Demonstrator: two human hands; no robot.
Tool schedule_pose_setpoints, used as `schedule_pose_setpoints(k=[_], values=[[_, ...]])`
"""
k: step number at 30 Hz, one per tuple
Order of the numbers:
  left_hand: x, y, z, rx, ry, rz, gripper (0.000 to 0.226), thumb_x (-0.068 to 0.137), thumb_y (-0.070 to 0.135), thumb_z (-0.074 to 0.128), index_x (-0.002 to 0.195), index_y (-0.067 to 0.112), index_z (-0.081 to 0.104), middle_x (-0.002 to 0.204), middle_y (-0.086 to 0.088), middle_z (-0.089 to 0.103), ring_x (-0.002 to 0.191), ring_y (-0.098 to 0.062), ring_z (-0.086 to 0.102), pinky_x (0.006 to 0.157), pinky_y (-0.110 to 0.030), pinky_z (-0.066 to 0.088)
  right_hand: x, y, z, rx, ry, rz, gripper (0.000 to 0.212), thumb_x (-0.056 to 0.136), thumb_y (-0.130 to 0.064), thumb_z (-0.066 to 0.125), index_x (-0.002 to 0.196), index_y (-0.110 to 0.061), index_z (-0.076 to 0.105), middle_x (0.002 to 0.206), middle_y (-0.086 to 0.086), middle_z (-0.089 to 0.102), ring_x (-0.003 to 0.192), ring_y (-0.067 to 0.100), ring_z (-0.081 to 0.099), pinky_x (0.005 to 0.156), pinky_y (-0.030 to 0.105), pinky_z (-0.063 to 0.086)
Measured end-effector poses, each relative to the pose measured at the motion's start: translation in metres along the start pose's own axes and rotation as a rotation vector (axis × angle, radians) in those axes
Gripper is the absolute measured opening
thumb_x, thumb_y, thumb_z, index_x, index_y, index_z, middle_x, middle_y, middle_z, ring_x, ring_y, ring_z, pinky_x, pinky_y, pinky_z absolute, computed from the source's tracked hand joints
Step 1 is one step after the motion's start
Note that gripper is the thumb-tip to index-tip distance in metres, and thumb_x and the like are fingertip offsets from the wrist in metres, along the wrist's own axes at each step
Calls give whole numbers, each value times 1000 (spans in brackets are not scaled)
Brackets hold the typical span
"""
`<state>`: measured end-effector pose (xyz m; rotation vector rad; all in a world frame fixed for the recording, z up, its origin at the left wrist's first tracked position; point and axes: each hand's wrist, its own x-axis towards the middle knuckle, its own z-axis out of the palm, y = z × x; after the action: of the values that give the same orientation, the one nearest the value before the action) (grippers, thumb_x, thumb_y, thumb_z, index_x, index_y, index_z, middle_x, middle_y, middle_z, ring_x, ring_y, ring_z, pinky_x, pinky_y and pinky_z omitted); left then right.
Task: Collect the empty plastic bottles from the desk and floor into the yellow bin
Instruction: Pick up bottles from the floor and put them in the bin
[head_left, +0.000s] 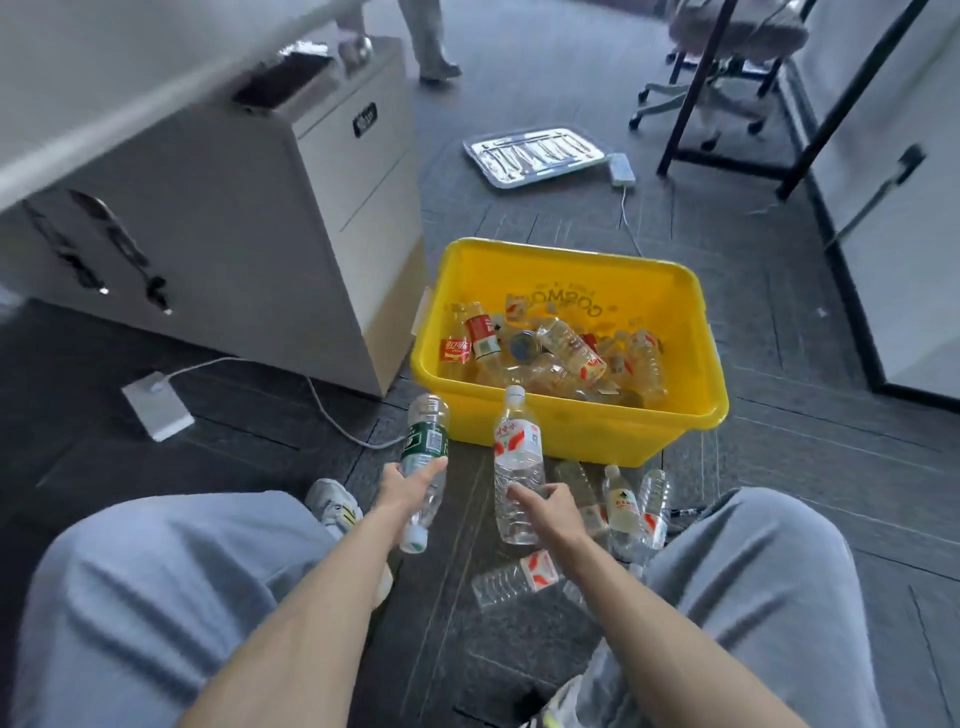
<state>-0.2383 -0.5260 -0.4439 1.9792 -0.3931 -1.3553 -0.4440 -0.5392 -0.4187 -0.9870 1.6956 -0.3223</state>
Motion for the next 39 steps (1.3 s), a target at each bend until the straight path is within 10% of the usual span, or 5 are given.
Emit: schedule_pose_setpoints(k=[17,21,25,33,39], values=[[-24,84,-14,17,-66,95,103,80,43,63,153,16,-5,147,-18,37,127,-37,44,104,-53,42,9,-82,-7,209,-58,-167,77,72,-57,74,124,-5,48,117,12,61,97,25,65,74,44,59],[-2,92,-17,-21,-54,130,109,67,49,65,152,17,5,141,-18,46,120,-37,53,97,-55,48,37,-136,-19,204,-16,-235,63,91,-44,64,137,-9,40,135,12,50,109,26,55,67,34,54],[36,94,-26,-23,26,146,110,59,59,65,149,10,24,141,-18,49,124,-40,52,102,-50,46,63,-173,-23,118,50,-334,87,90,-54,59,155,-15,16,158,10,30,140,33,36,111,48,37],[19,107,-7,36,83,172,77,75,39,69,139,12,35,121,-14,59,105,-32,60,85,-39,51,71,-129,-34,-273,2,-327,42,90,-30,59,128,-13,61,131,8,62,119,25,57,103,36,45],[8,113,43,17,-7,210,70,80,39,72,137,18,38,116,-12,61,96,-30,66,74,-38,56,62,-92,-80,-307,23,-279,40,92,-29,58,128,-11,61,129,8,63,117,23,58,99,31,47]])
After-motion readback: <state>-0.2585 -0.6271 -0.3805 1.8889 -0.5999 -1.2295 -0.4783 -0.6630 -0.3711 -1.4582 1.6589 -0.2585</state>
